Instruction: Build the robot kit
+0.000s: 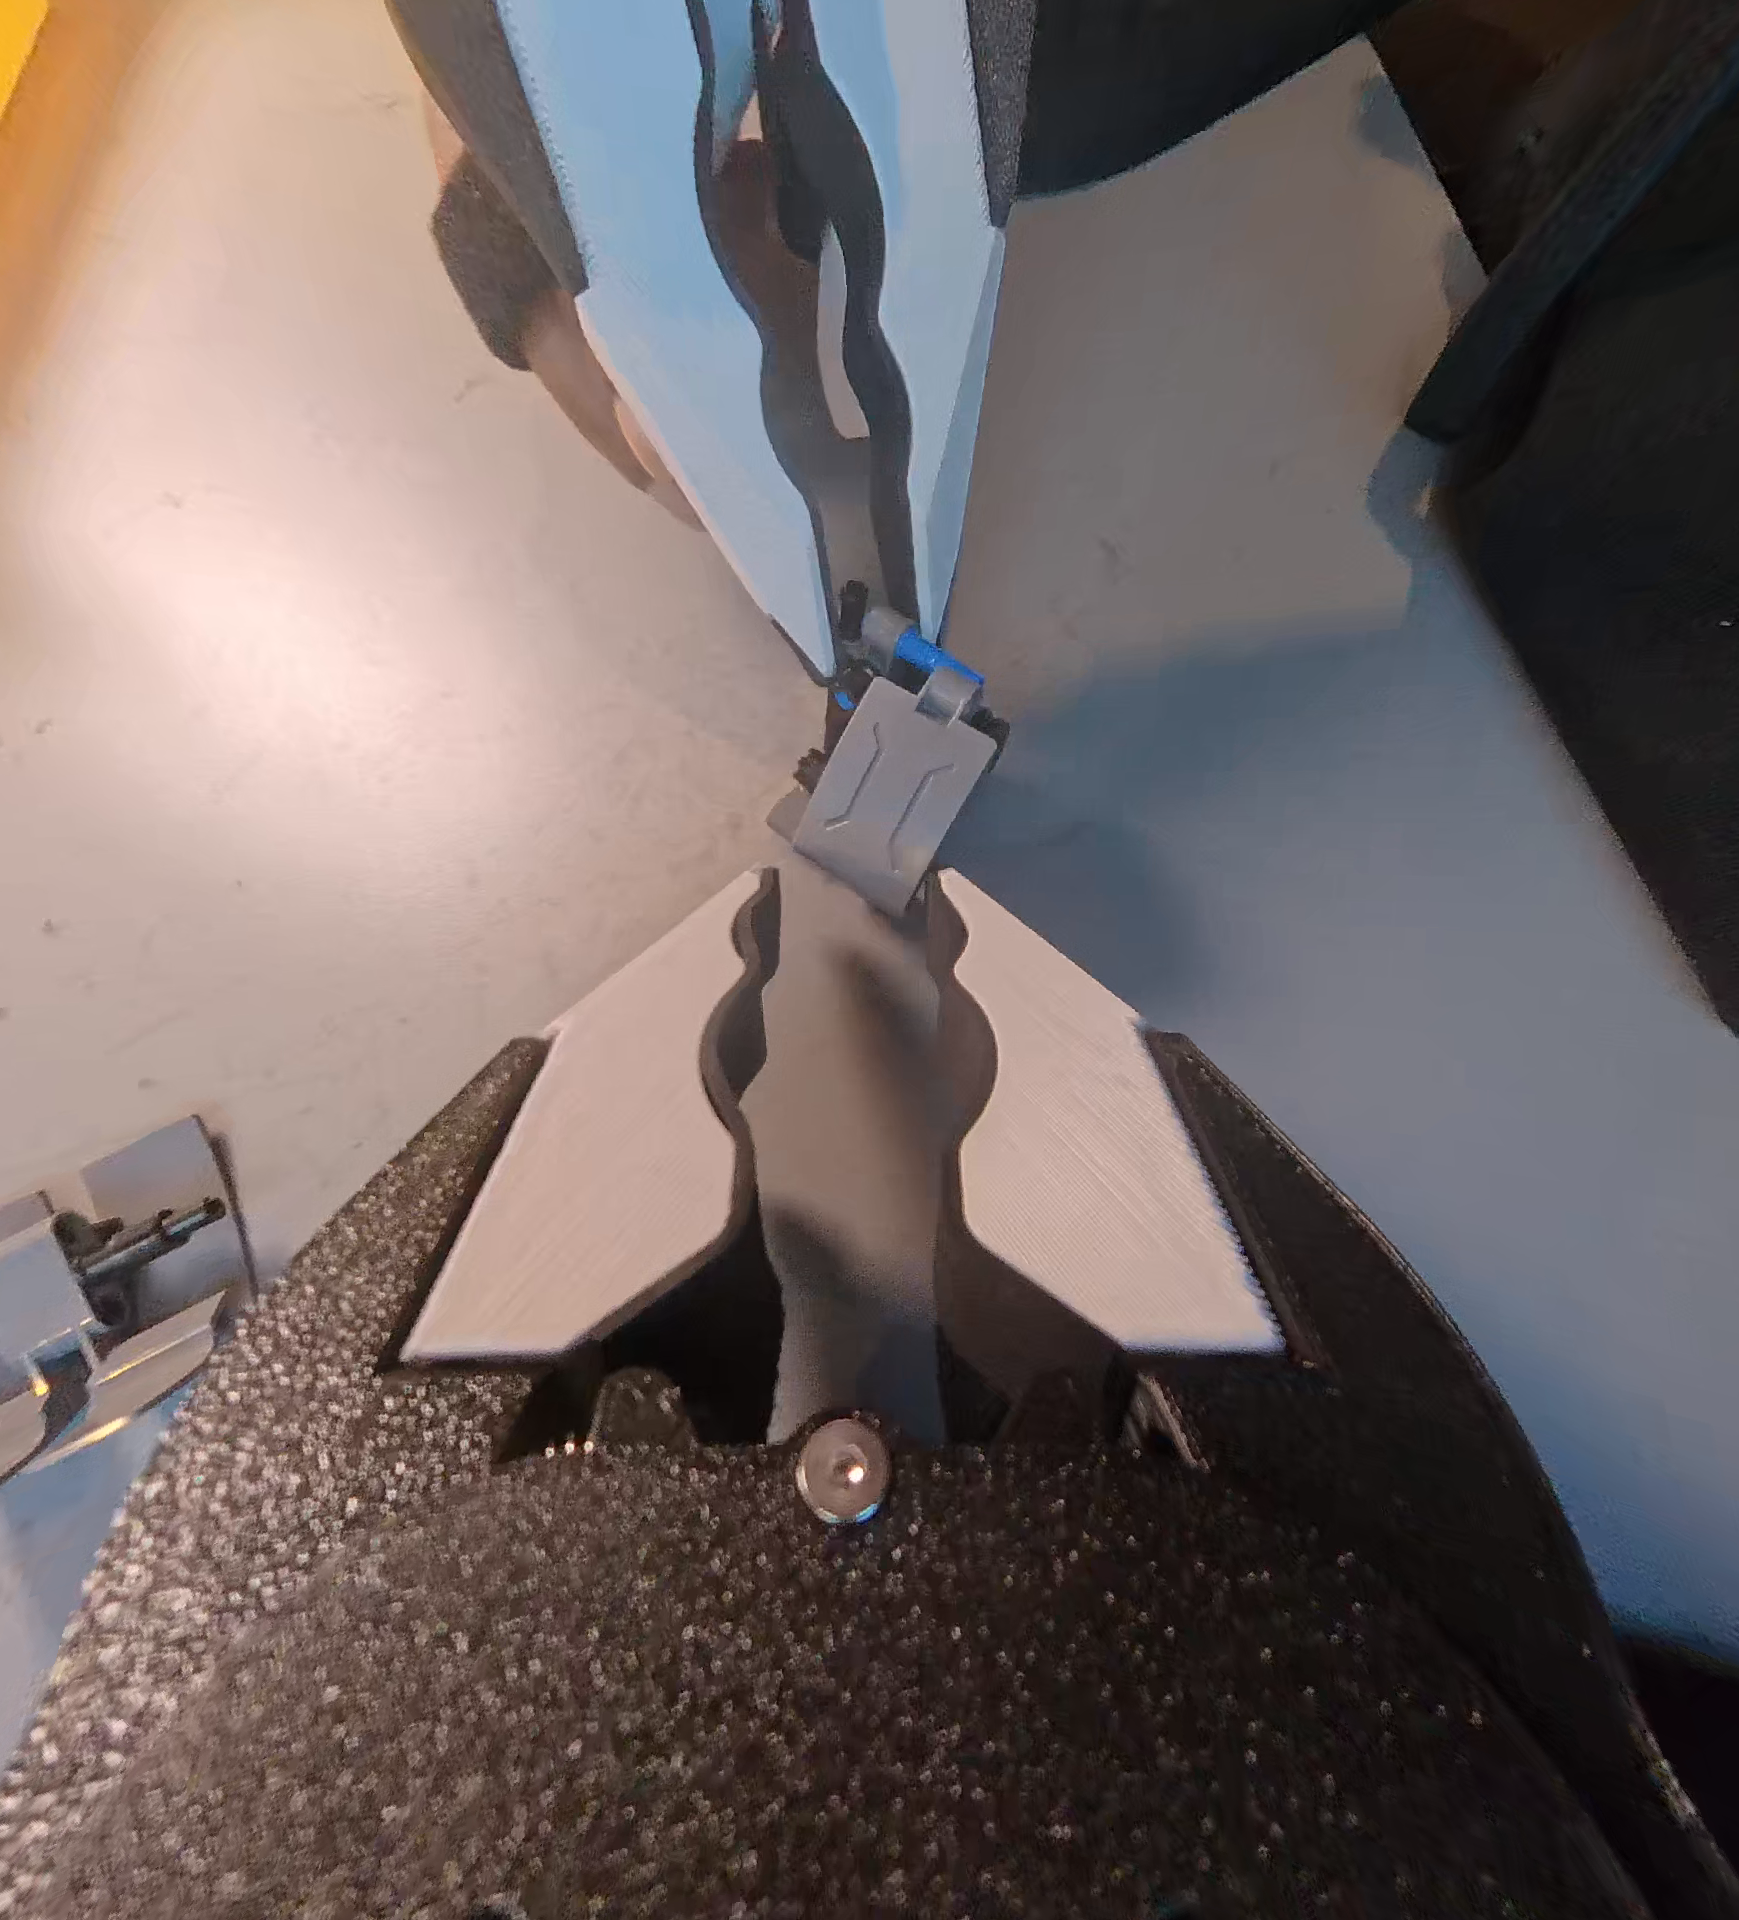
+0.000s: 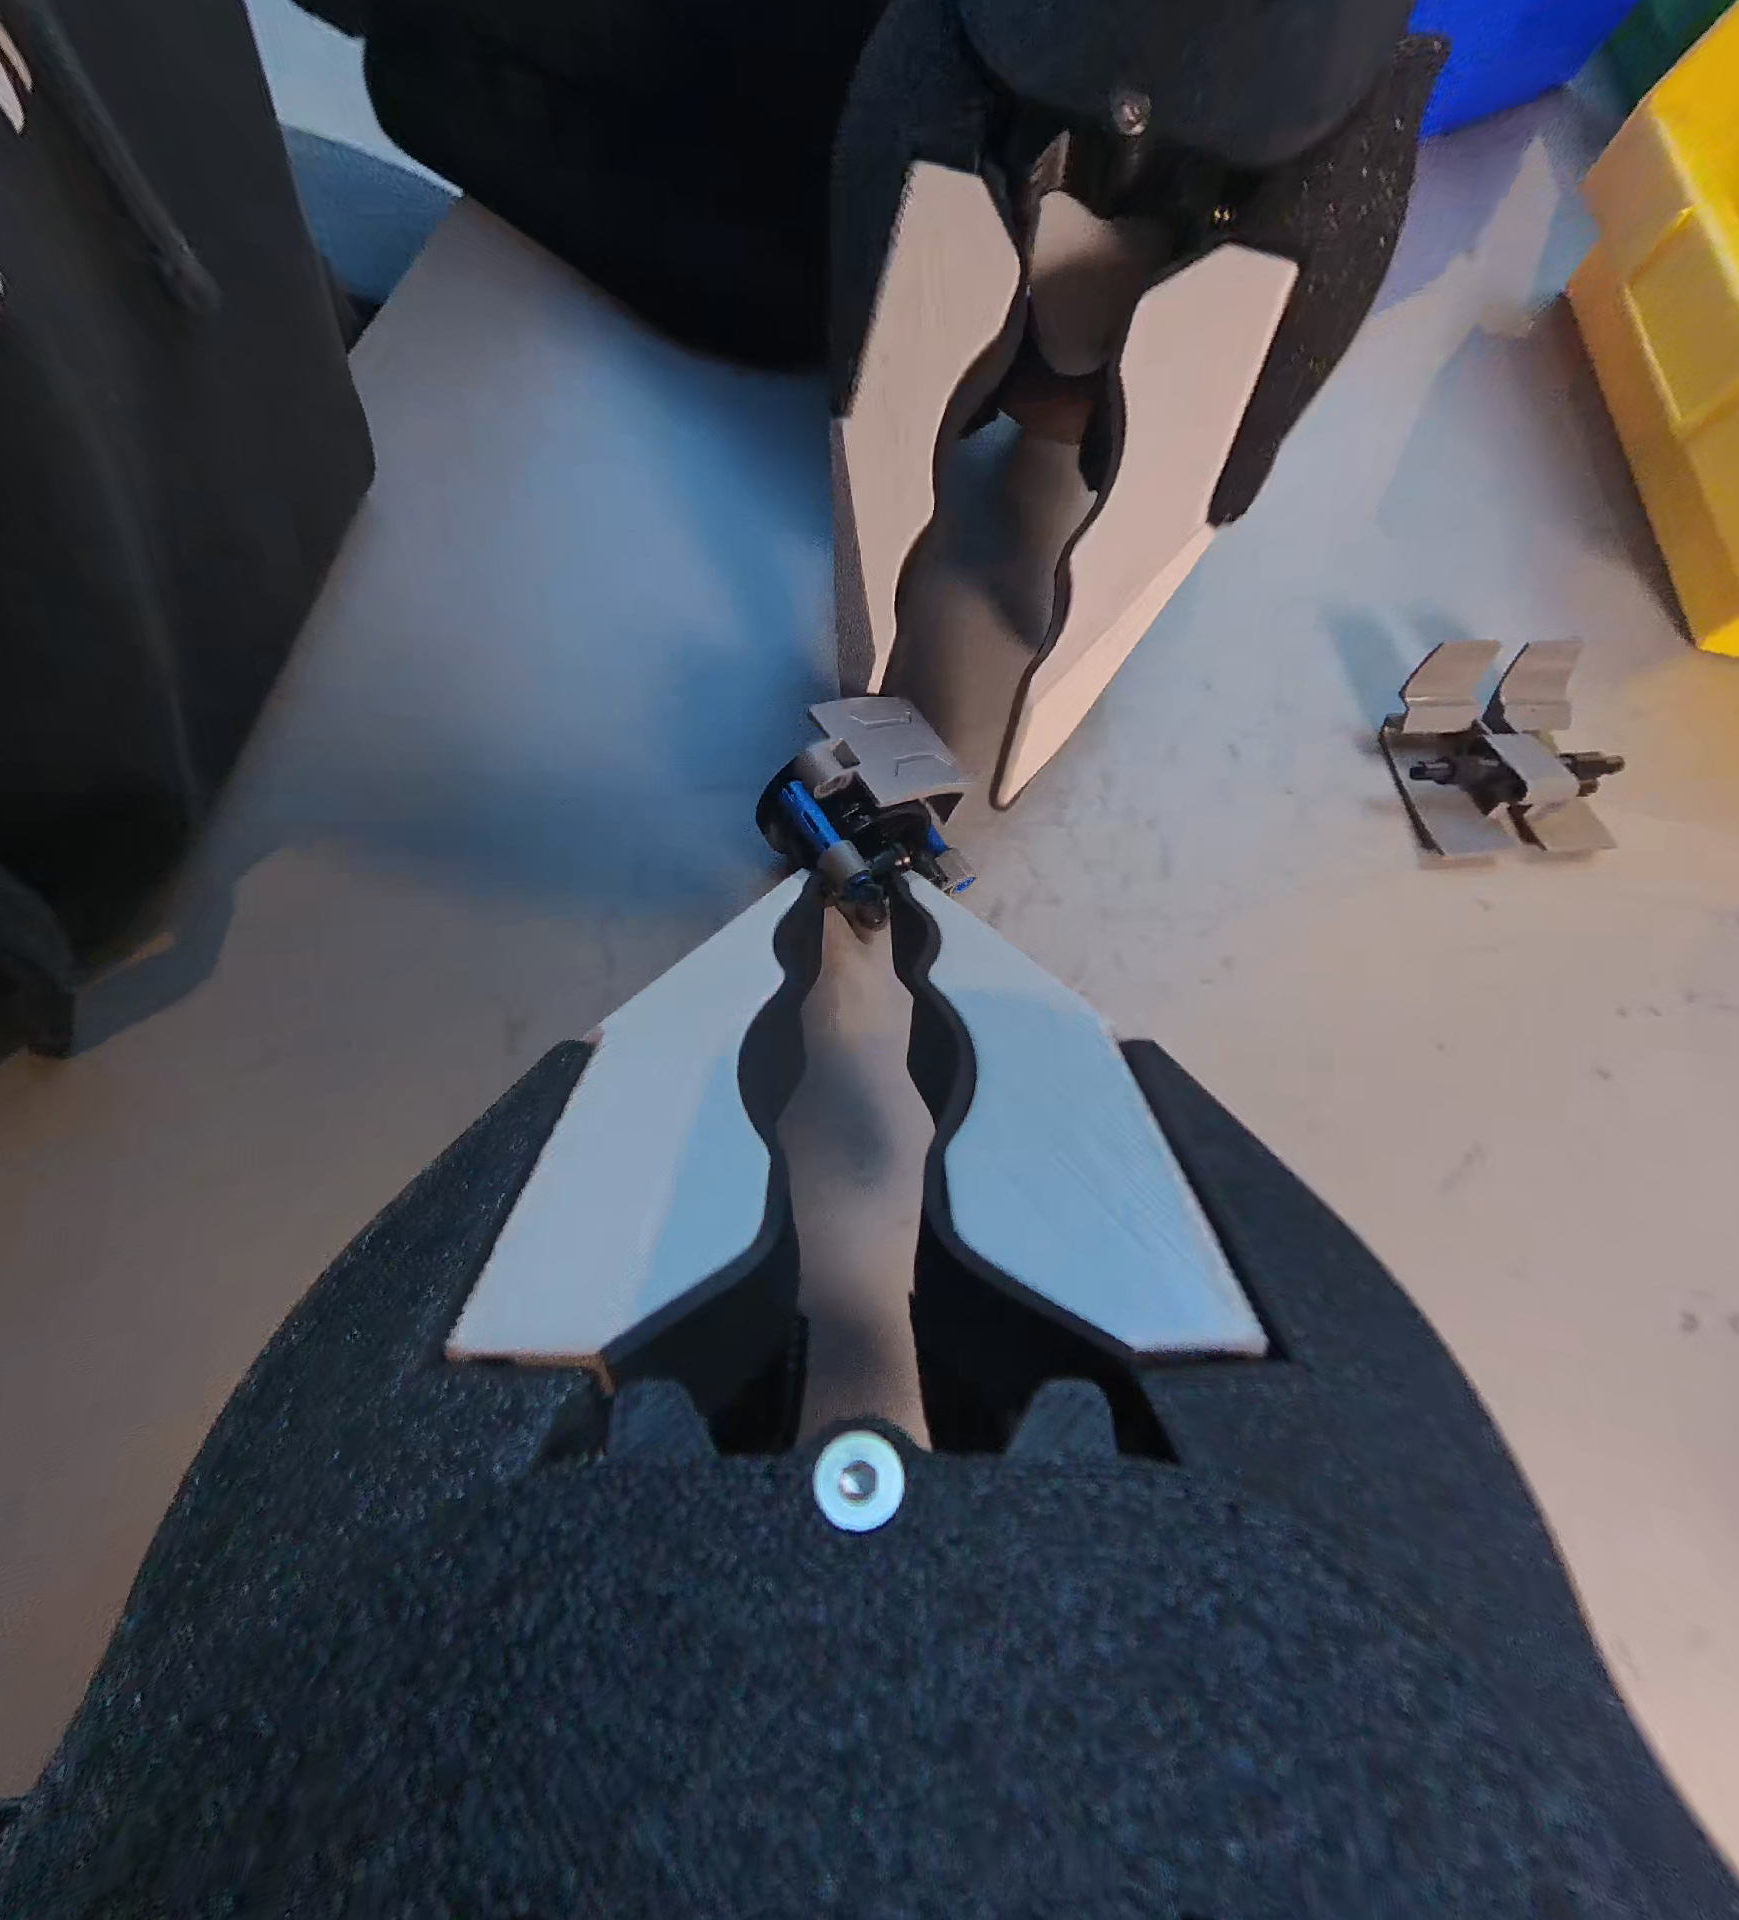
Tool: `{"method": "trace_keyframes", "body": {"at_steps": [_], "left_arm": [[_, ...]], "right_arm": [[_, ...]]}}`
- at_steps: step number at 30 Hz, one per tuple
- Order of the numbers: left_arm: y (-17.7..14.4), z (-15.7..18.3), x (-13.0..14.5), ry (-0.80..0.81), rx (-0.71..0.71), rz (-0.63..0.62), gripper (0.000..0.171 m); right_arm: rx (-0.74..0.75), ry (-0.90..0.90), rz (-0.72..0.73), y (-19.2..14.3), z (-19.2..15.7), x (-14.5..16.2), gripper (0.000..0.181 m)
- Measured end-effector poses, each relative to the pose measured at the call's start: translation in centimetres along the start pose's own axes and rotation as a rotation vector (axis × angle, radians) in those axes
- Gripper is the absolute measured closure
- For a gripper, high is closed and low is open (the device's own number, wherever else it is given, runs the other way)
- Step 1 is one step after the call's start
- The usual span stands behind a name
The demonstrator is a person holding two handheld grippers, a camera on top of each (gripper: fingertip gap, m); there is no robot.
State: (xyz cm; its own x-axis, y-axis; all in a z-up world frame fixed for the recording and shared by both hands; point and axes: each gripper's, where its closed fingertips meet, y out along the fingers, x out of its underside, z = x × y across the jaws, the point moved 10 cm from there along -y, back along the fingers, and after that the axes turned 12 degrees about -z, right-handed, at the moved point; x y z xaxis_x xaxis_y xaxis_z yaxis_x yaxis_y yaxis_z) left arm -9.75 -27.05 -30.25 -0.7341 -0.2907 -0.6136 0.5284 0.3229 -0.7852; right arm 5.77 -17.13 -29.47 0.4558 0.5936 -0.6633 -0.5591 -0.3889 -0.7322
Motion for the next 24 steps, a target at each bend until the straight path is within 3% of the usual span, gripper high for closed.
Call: {"method": "trace_keyframes", "body": {"at_steps": [6,16,24], "left_arm": [[-1.8,0.5,-0.8,0.008,-0.038,0.094,0.143],[-1.2,1.3,-1.4,0.104,-0.115,0.093,0.161],[-1.2,1.6,-1.3,0.199,-0.176,0.11,0.164]], "right_arm": [[-0.063,0.16,0.004,-0.1,0.7,0.0,0.169],[-0.157,0.325,0.027,0.1,1.3,0.2,0.169],[-0.219,0.457,0.025,0.1,1.4,0.2,0.169]]}}
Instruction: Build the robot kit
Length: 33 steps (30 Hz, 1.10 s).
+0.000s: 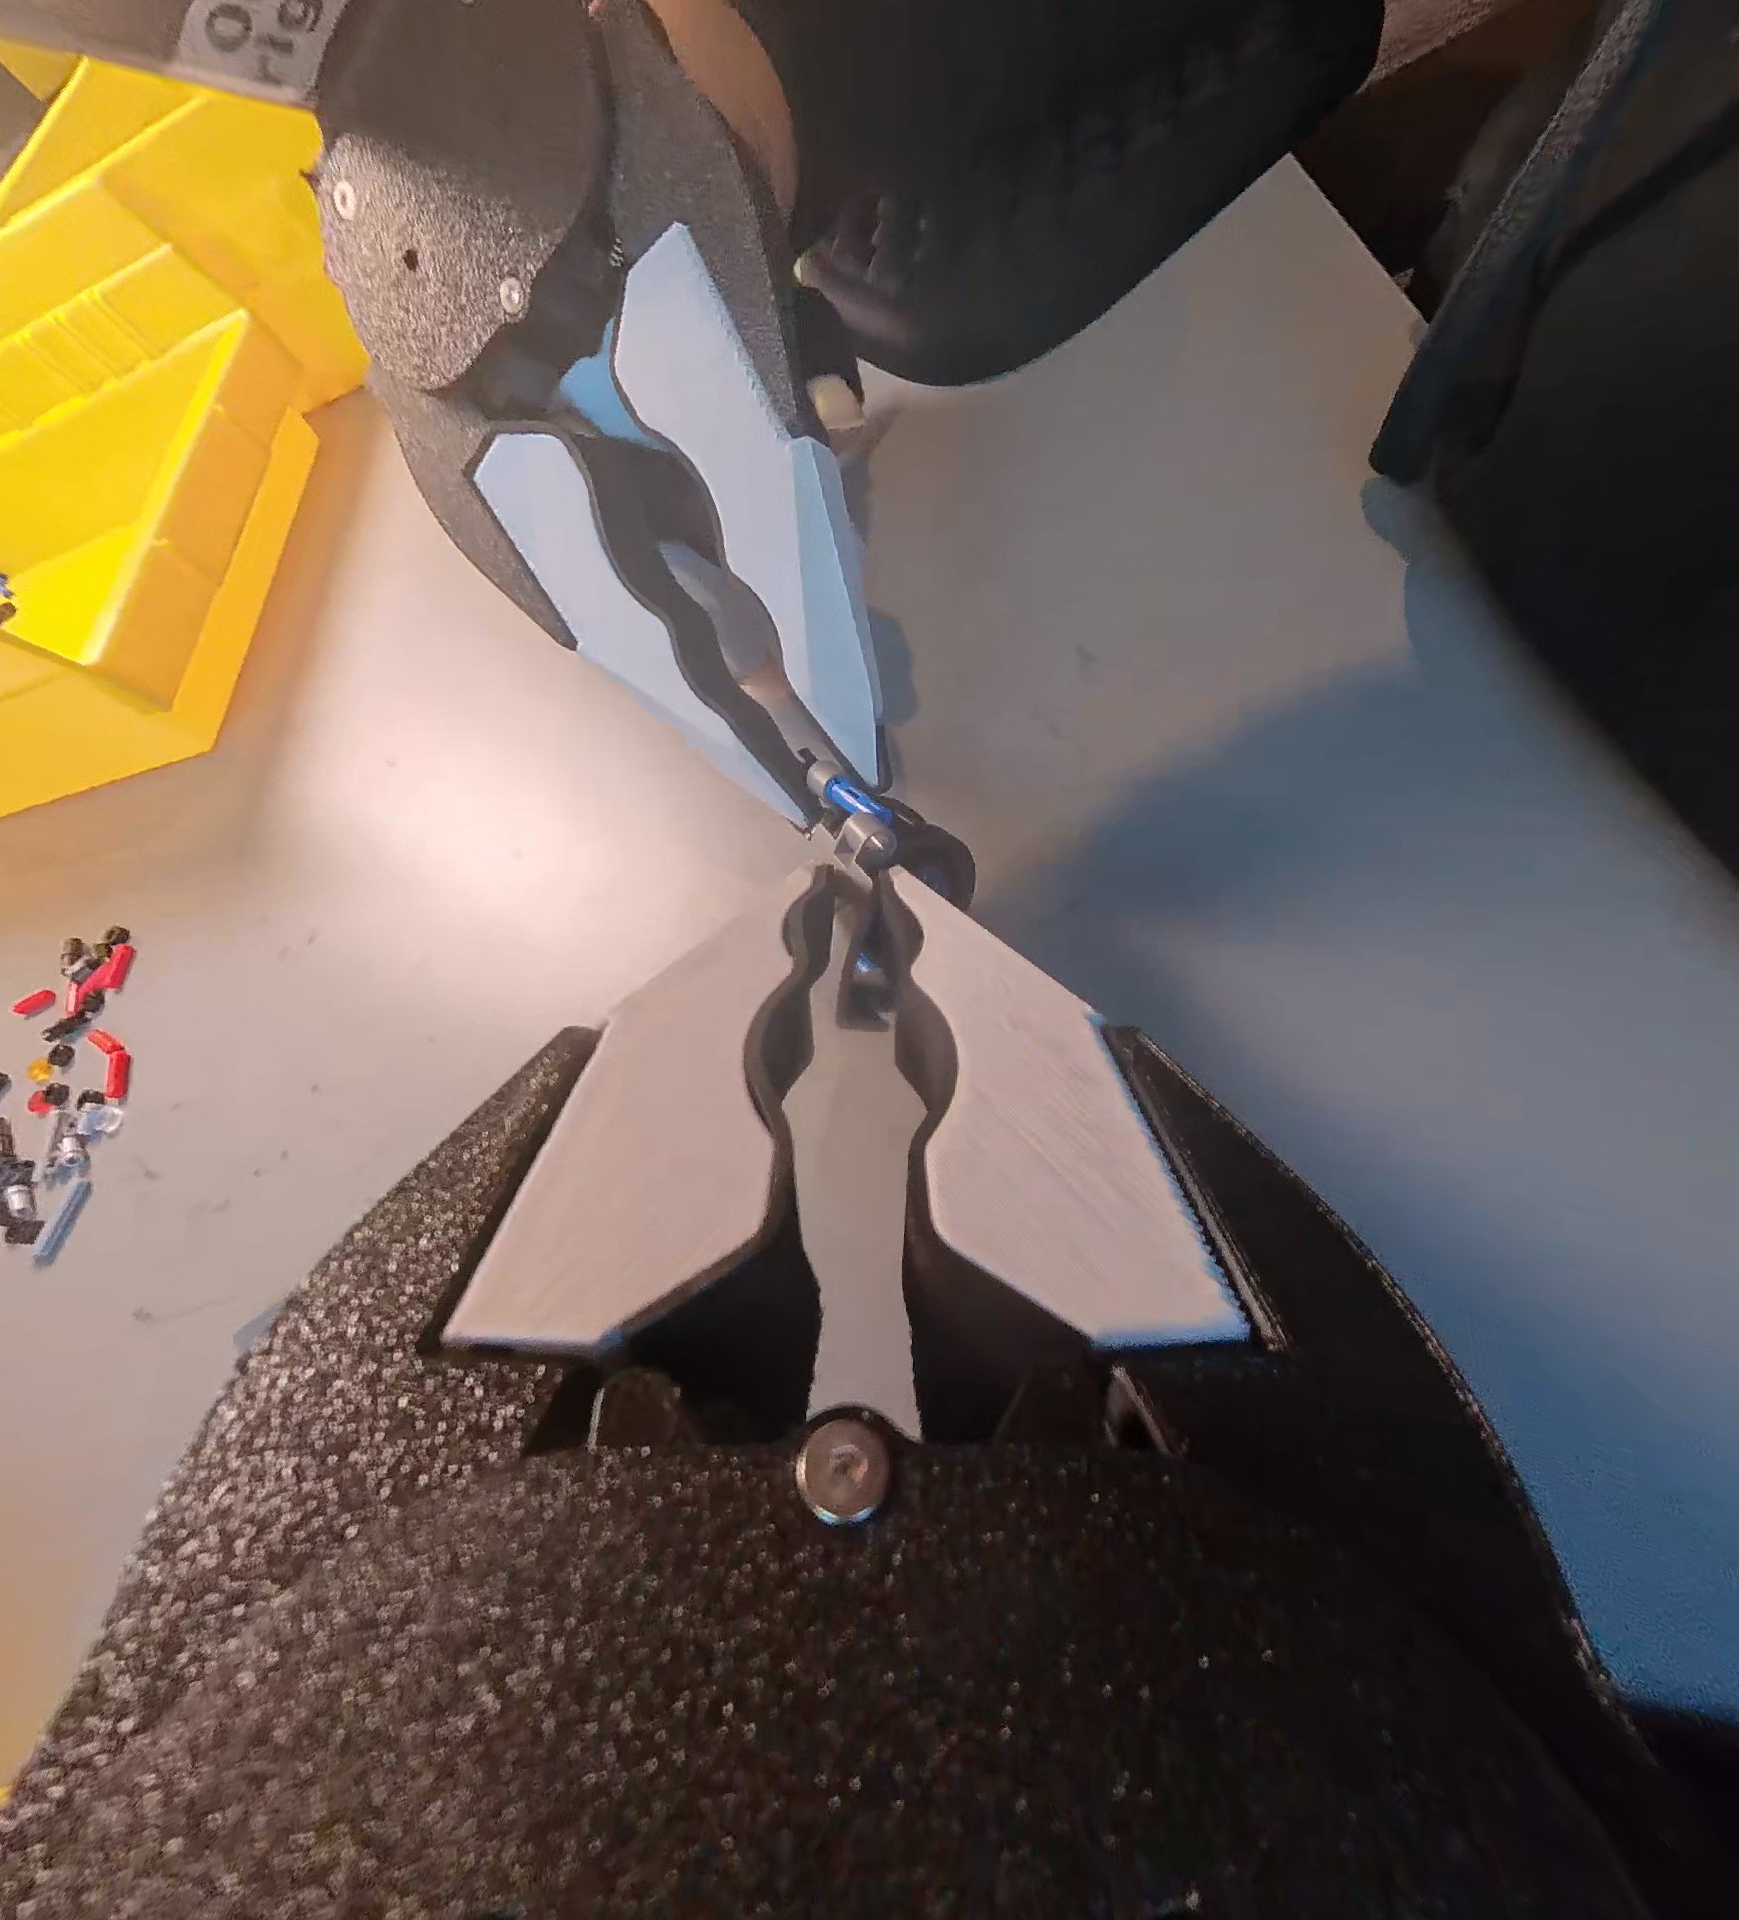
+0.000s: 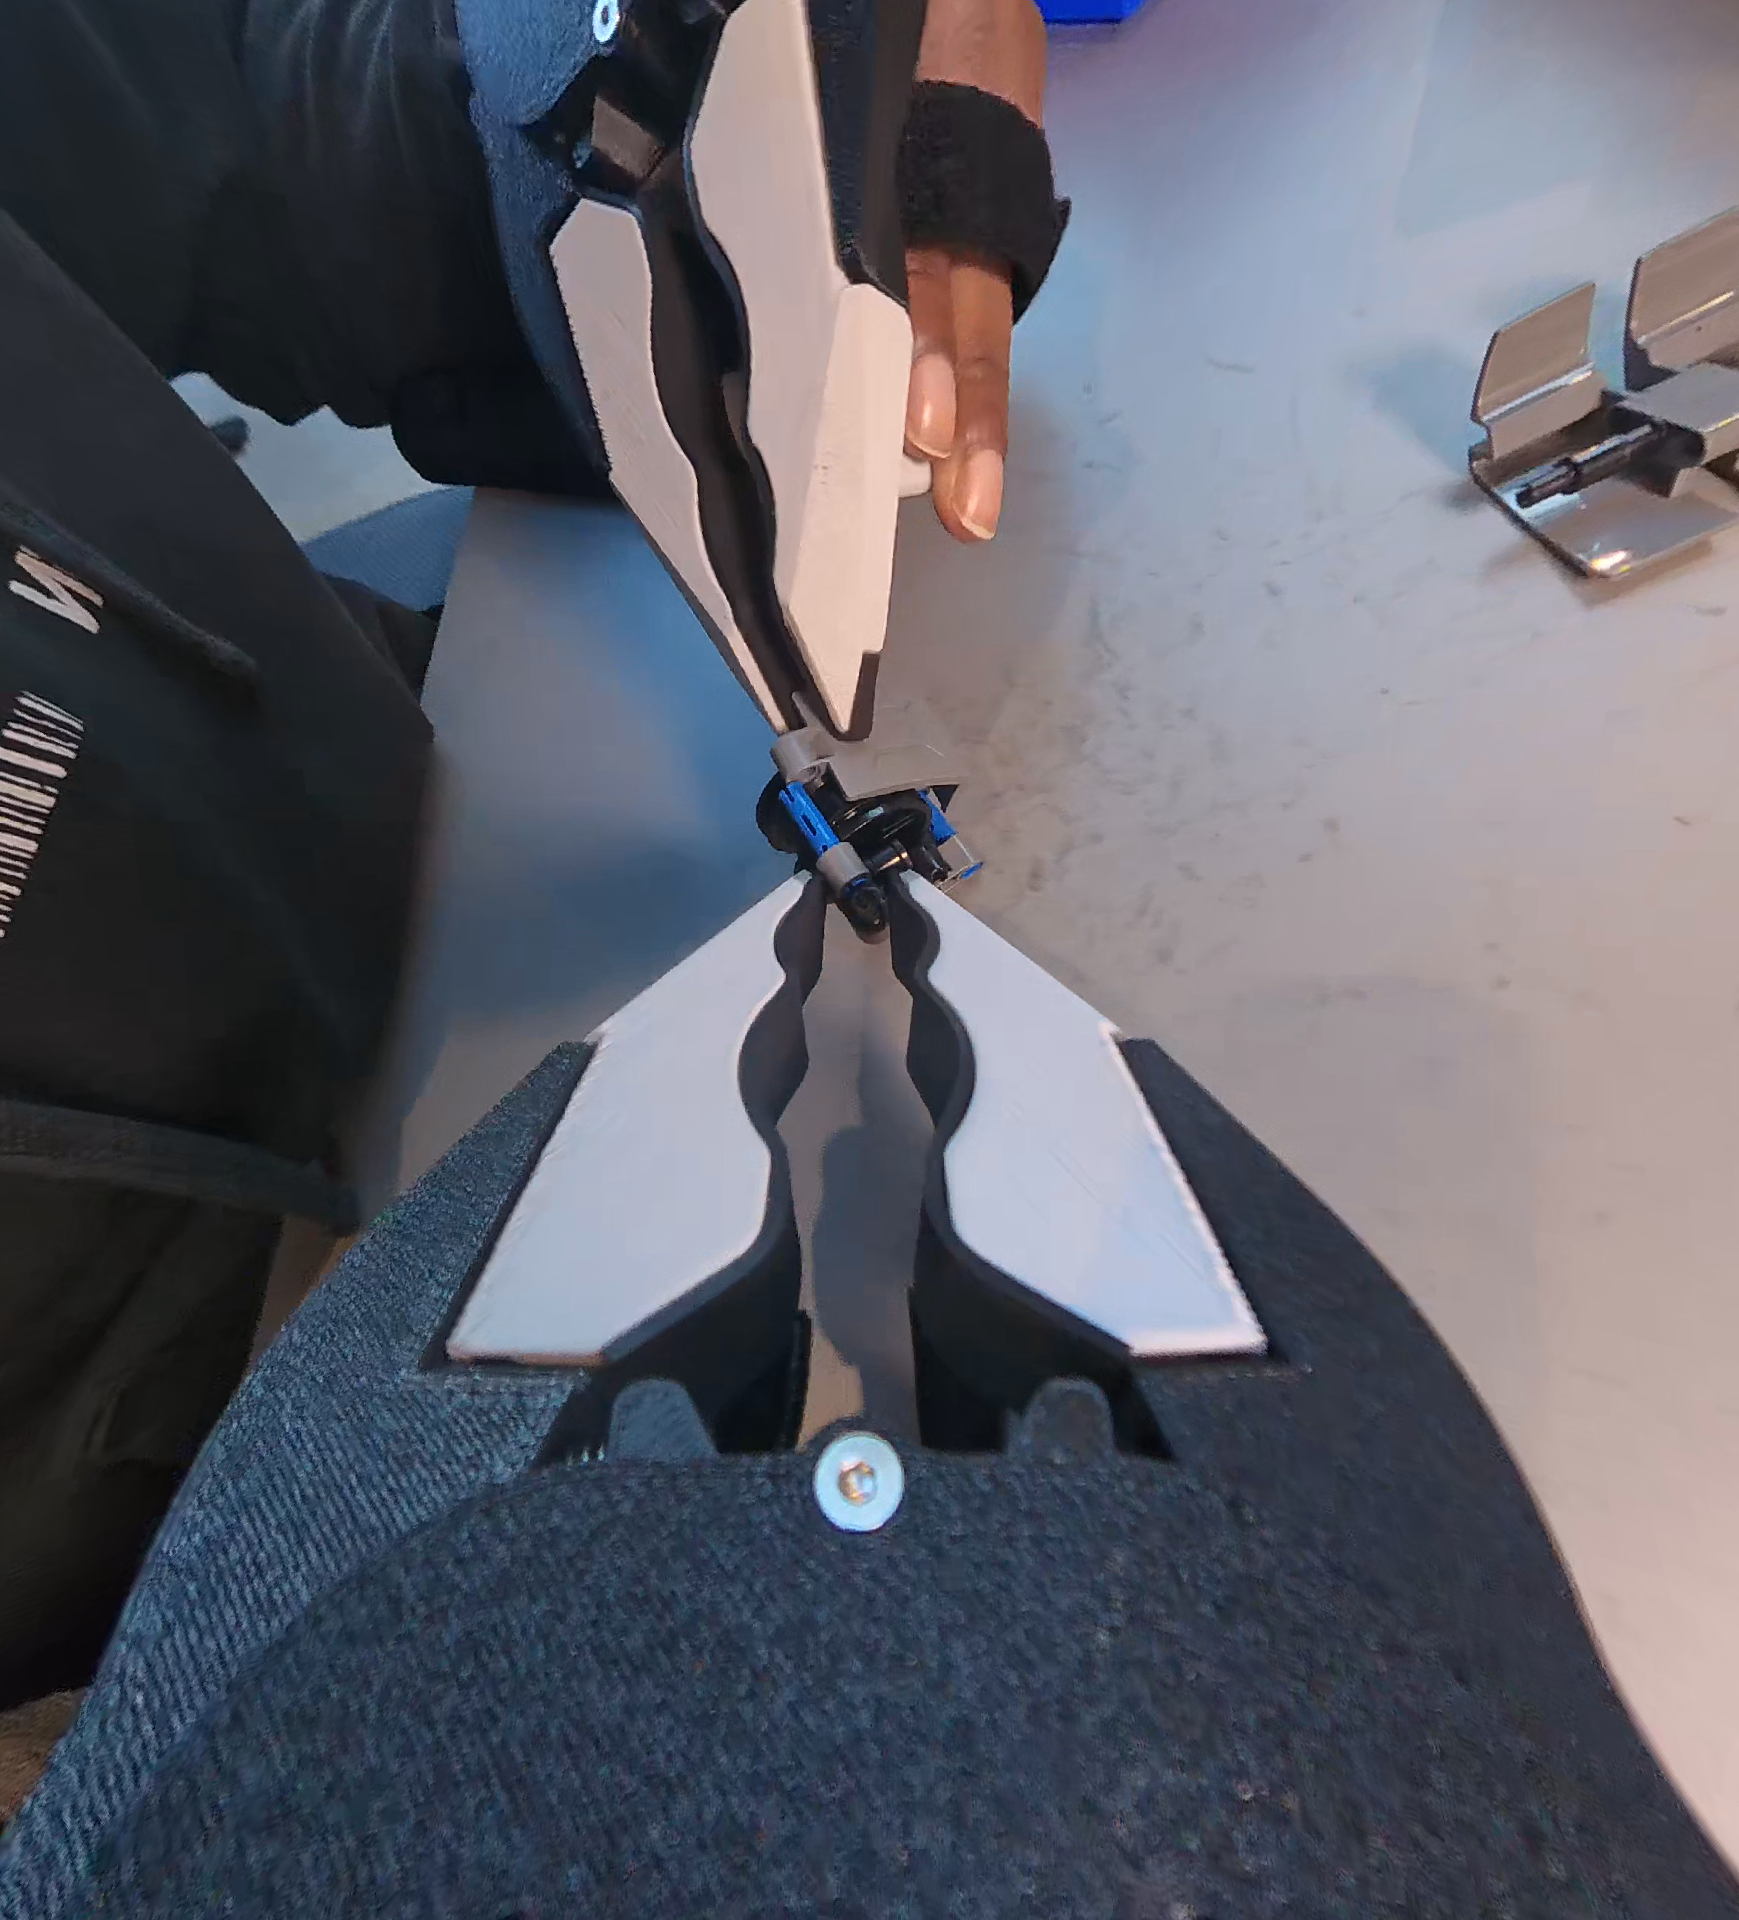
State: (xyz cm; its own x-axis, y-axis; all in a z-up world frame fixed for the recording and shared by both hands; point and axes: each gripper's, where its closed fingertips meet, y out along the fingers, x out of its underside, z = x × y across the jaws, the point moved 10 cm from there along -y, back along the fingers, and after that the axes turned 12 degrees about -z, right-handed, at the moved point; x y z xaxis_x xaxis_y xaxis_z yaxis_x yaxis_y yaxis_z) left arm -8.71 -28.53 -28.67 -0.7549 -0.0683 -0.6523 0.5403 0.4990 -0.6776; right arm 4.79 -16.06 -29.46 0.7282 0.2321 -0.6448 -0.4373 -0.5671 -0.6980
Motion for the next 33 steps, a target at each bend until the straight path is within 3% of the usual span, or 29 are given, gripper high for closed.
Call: {"method": "trace_keyframes", "body": {"at_steps": [13,22,33], "left_arm": [[0.1,0.7,-0.9,0.191,-0.179,-0.094,0.167],[0.4,1.4,-1.4,0.338,-0.264,-0.178,0.168],[0.6,1.7,-1.5,0.412,-0.284,-0.188,0.168]], "right_arm": [[-0.096,0.281,0.032,-0.1,0.8,0.4,0.169],[-0.071,0.227,0.007,-0.2,0.8,0.2,0.169],[0.112,-0.004,-0.113,-0.2,-0.7,-0.7,0.172]]}}
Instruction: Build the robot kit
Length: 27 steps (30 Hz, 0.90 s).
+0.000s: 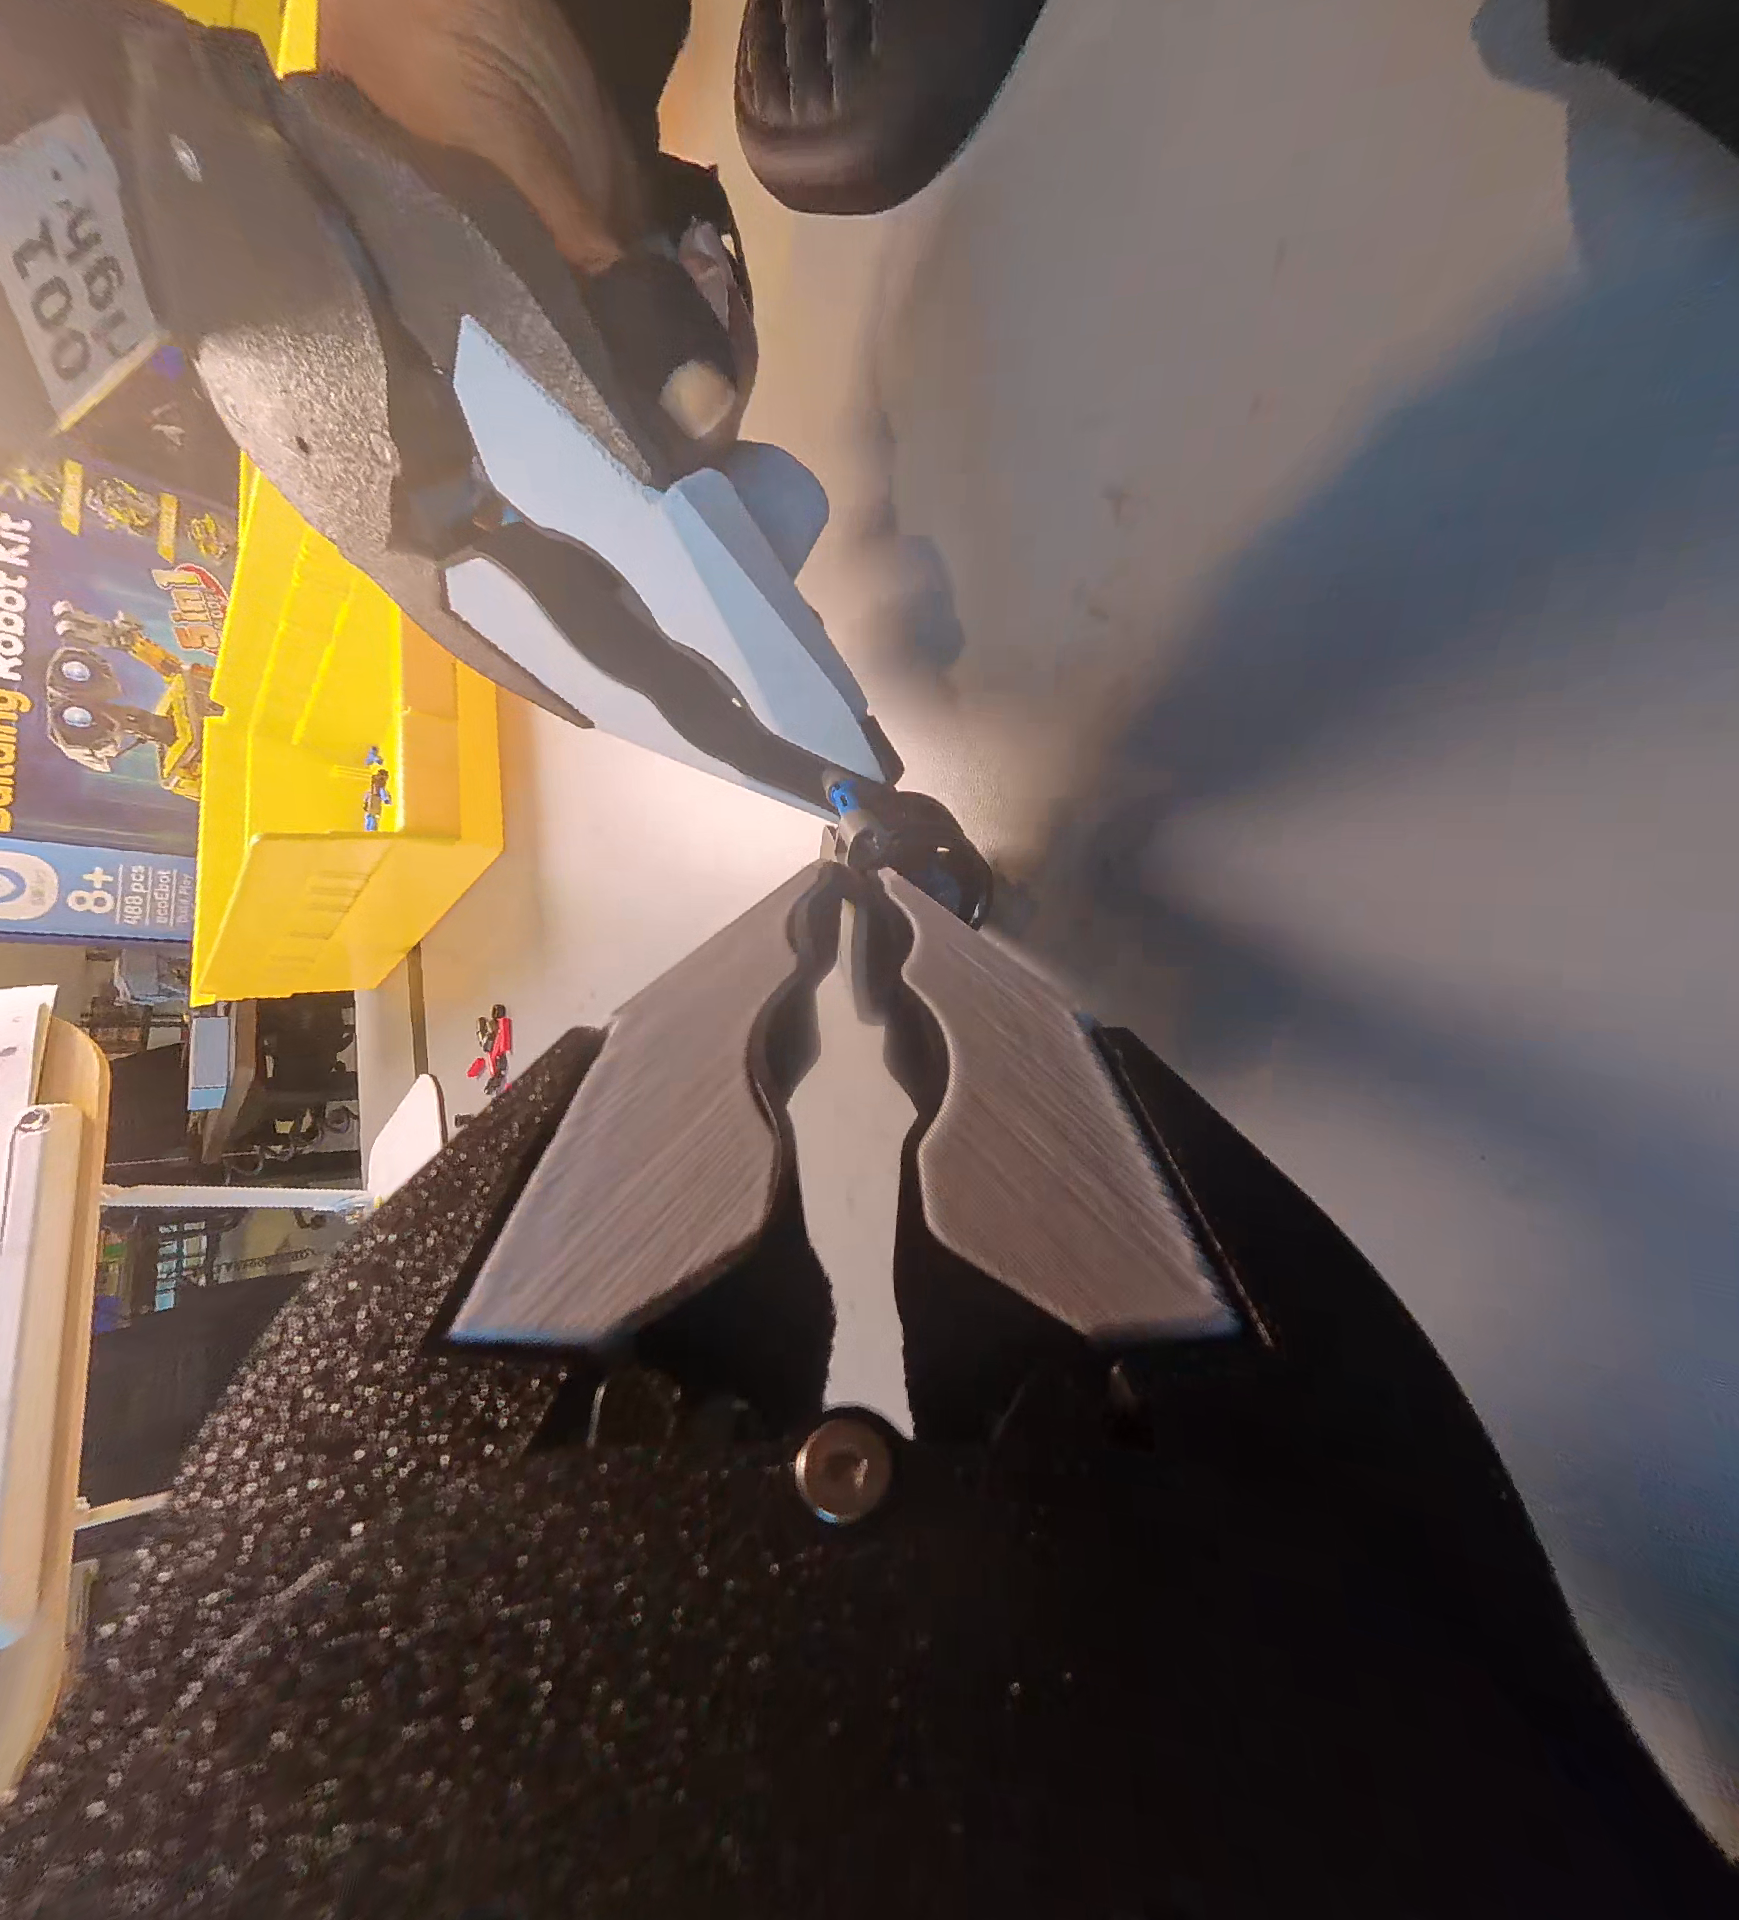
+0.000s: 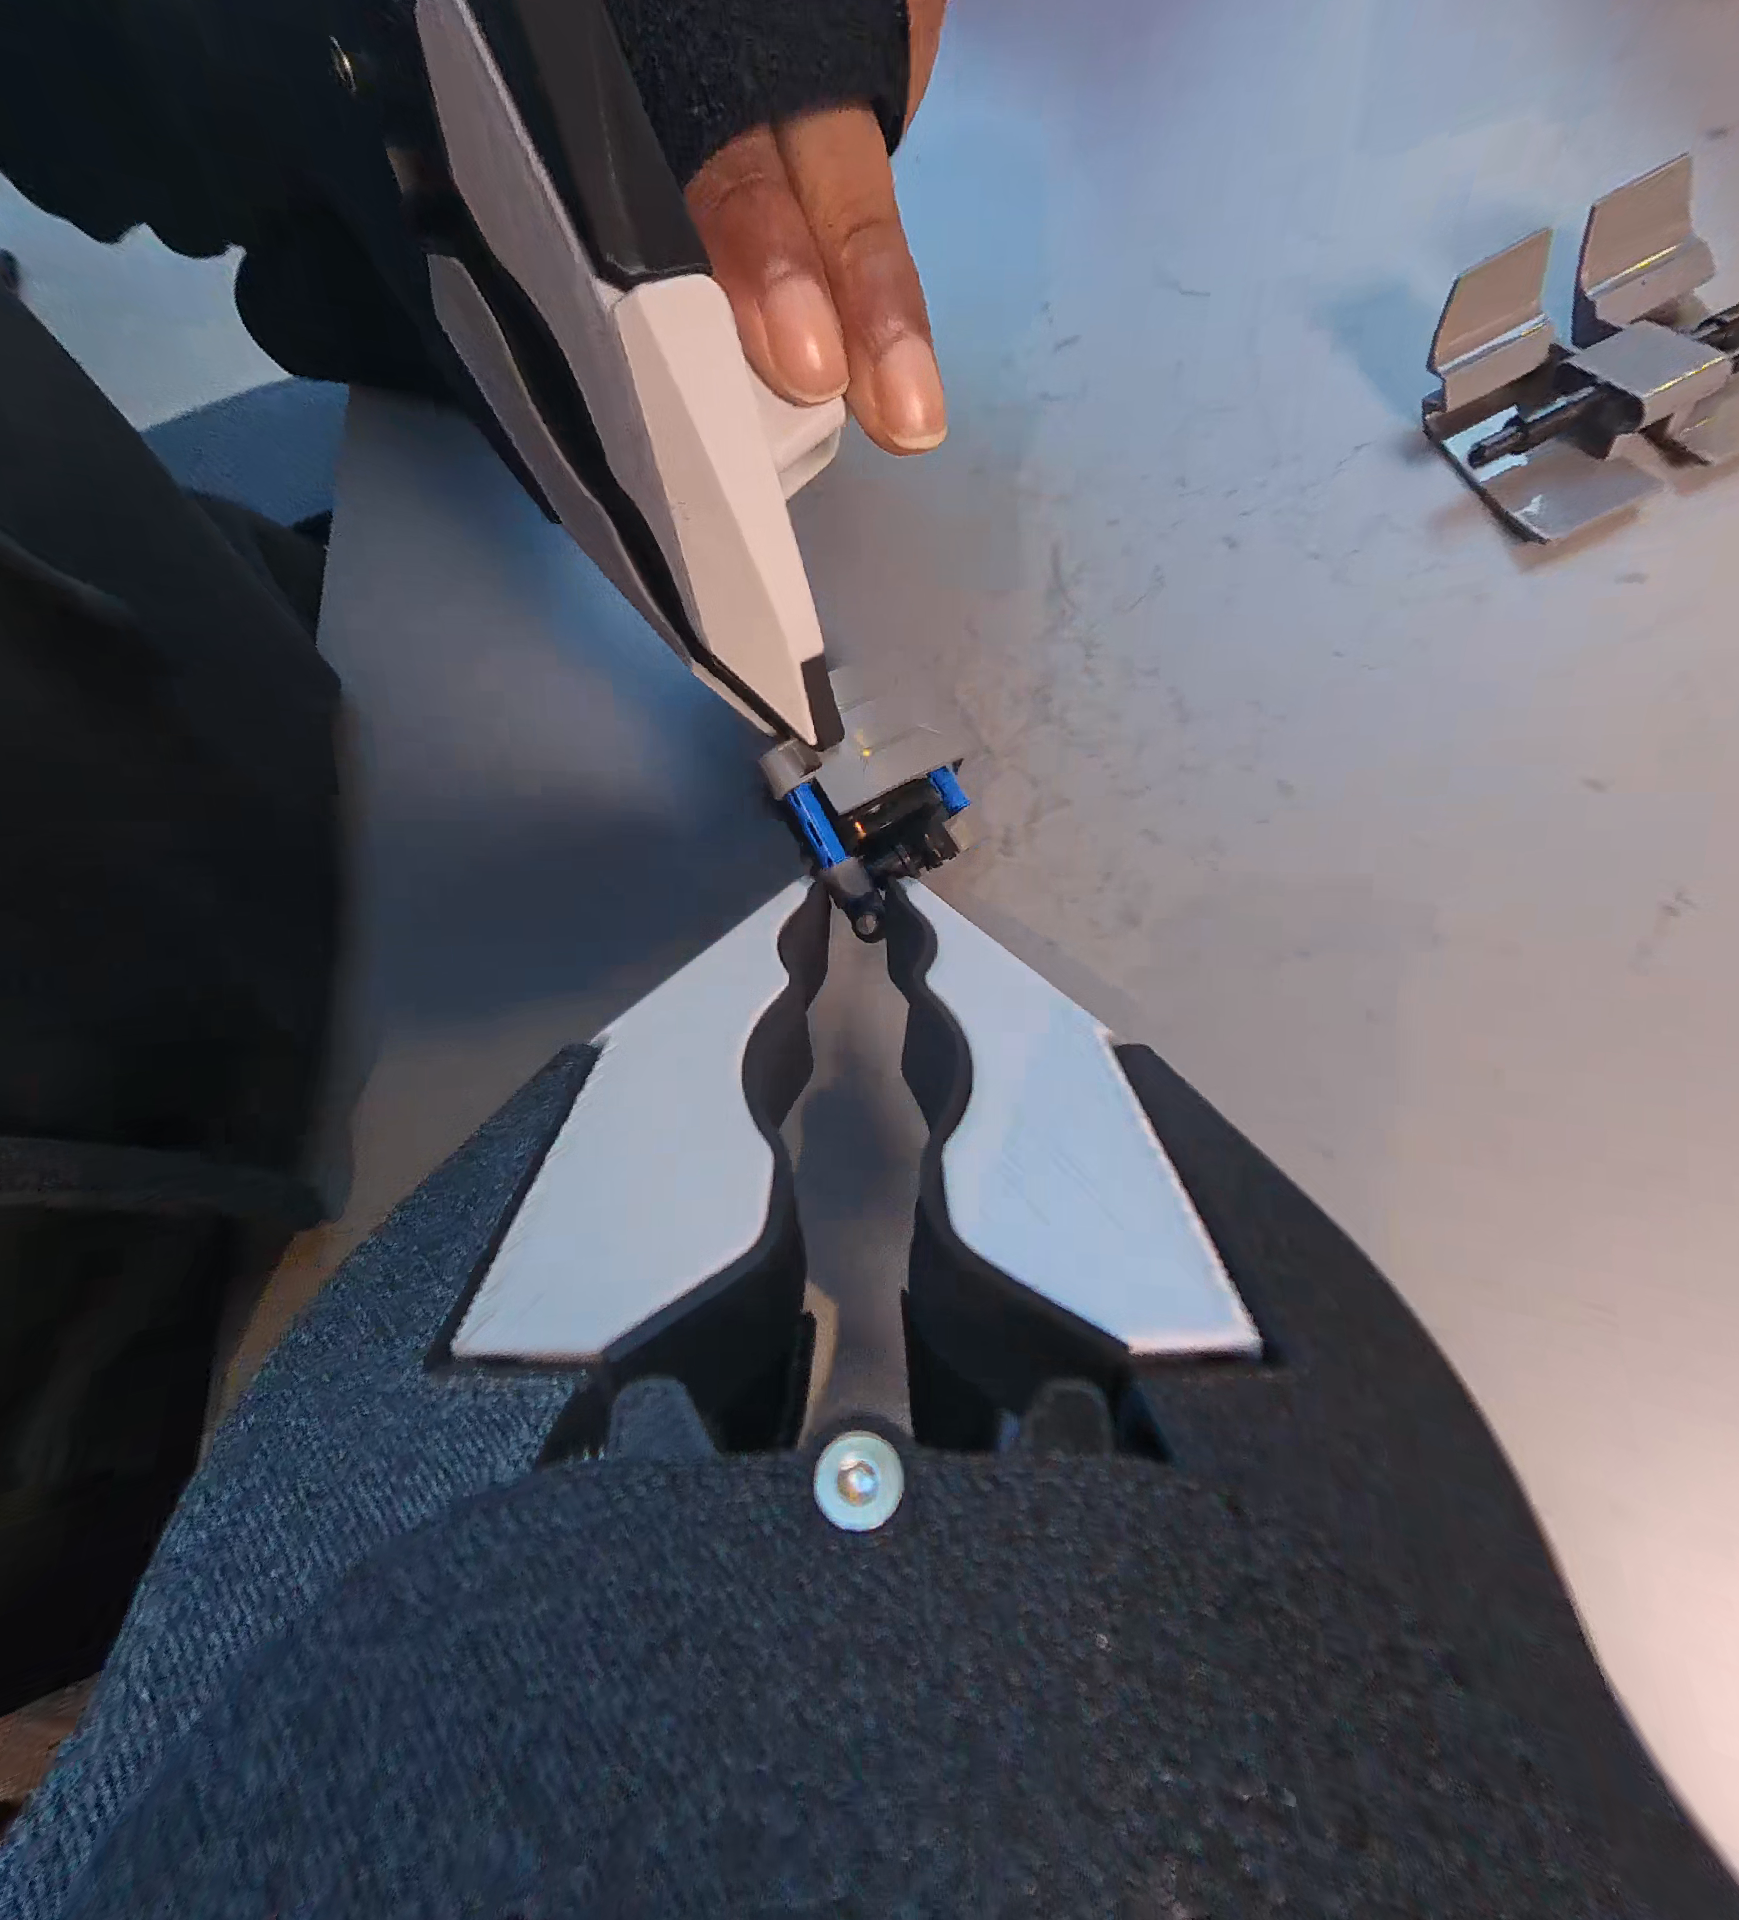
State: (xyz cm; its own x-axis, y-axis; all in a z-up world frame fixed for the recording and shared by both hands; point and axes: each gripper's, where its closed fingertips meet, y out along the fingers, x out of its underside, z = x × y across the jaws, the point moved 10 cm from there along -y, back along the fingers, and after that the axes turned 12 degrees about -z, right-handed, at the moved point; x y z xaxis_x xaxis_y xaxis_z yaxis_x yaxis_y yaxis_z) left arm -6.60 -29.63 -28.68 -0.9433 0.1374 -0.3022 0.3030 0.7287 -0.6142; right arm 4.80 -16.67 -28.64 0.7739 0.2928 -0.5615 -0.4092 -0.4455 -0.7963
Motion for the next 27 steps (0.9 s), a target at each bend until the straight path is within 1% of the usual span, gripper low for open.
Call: {"method": "trace_keyframes", "body": {"at_steps": [3,4,5,6,7,8,9,10,13,15,17,23,25,27], "left_arm": [[0.1,-0.3,0.1,-0.043,-0.016,-0.037,0.169],[0.2,-0.6,0.2,-0.057,-0.037,-0.067,0.17],[0.4,-0.8,0.3,-0.061,-0.039,-0.1,0.171],[0.8,-0.6,0.2,-0.048,-0.002,-0.127,0.171],[0.9,-0.7,0.5,0.0,-0.029,-0.147,0.171],[0.7,-1.1,1.0,-0.011,-0.031,-0.164,0.171],[0.3,-1.4,1.2,-0.068,-0.014,-0.115,0.171],[0.0,-1.4,0.9,-0.11,0.009,-0.068,0.171],[0.6,-0.8,0.2,-0.121,0.048,-0.043,0.17],[0.4,-1.0,0.3,-0.146,0.053,-0.013,0.17],[-0.1,-1.7,0.7,-0.221,0.054,0.046,0.17],[-1.0,-2.8,2.8,-0.473,0.138,0.209,0.171],[-1.0,-2.8,3.1,-0.511,0.161,0.235,0.17],[-0.8,-2.6,3.1,-0.497,0.168,0.224,0.17]], "right_arm": [[0.066,-0.041,-0.041,0.0,-0.5,-0.4,0.174],[0.058,-0.062,-0.044,0.1,-0.9,-0.7,0.176],[-0.031,-0.084,-0.003,0.5,-1.9,-1.4,0.181],[-0.074,-0.087,-0.01,1.3,-2.9,-2.1,0.181],[-0.006,-0.113,-0.038,1.6,-3.4,-2.7,0.181],[0.121,-0.135,-0.077,1.3,-3.2,-2.9,0.179],[0.153,-0.128,-0.093,1.1,-2.9,-2.7,0.176],[0.109,-0.106,-0.08,0.8,-2.8,-2.5,0.177],[0.103,-0.087,-0.065,0.9,-2.6,-1.8,0.175],[0.095,-0.094,-0.049,1.0,-2.6,-1.4,0.175],[0.08,-0.105,-0.031,0.9,-2.5,-1.0,0.175],[0.058,-0.165,-0.009,0.5,-2.2,0.0,0.175],[0.049,-0.18,0.001,0.4,-2.1,0.2,0.175],[0.036,-0.193,0.009,0.4,-2.0,0.5,0.174]]}}
